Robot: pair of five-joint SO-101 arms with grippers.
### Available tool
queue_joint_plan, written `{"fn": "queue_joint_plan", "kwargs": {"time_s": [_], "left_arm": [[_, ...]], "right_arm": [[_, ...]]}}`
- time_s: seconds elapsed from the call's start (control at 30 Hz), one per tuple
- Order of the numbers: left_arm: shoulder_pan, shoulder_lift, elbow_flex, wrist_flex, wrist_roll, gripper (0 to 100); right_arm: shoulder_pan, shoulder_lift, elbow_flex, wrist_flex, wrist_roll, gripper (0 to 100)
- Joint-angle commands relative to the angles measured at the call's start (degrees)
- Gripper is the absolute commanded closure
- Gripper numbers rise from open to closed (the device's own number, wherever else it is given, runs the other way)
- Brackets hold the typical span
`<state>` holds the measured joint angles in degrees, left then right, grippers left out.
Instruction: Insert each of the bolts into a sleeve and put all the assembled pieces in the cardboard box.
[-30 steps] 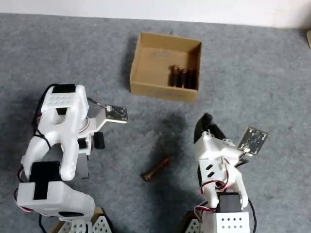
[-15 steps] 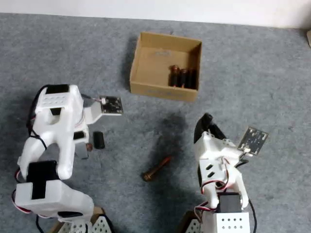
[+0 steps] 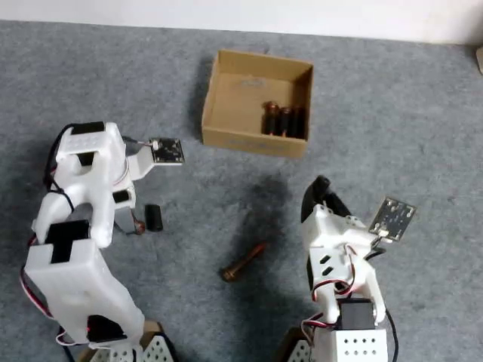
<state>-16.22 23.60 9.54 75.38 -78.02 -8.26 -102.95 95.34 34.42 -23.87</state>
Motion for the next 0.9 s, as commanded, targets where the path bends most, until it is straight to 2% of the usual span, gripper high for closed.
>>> {"fn": "queue_joint_plan", "kwargs": {"time_s": [0.0, 0.23, 0.87], "left_arm": [[-1.4, 2.2, -2.8, 0.8, -51.7, 79], [-1.7, 2.2, -5.1, 8.8, -51.3, 79], [-5.7, 2.8, -4.4, 9.9, -51.1, 79]], "right_arm": [[0.3, -0.3, 0.0, -1.9, 0.8, 99.5], [0.3, -0.3, 0.0, -1.9, 0.8, 99.5], [0.4, -0.3, 0.0, -1.9, 0.8, 99.5]]}}
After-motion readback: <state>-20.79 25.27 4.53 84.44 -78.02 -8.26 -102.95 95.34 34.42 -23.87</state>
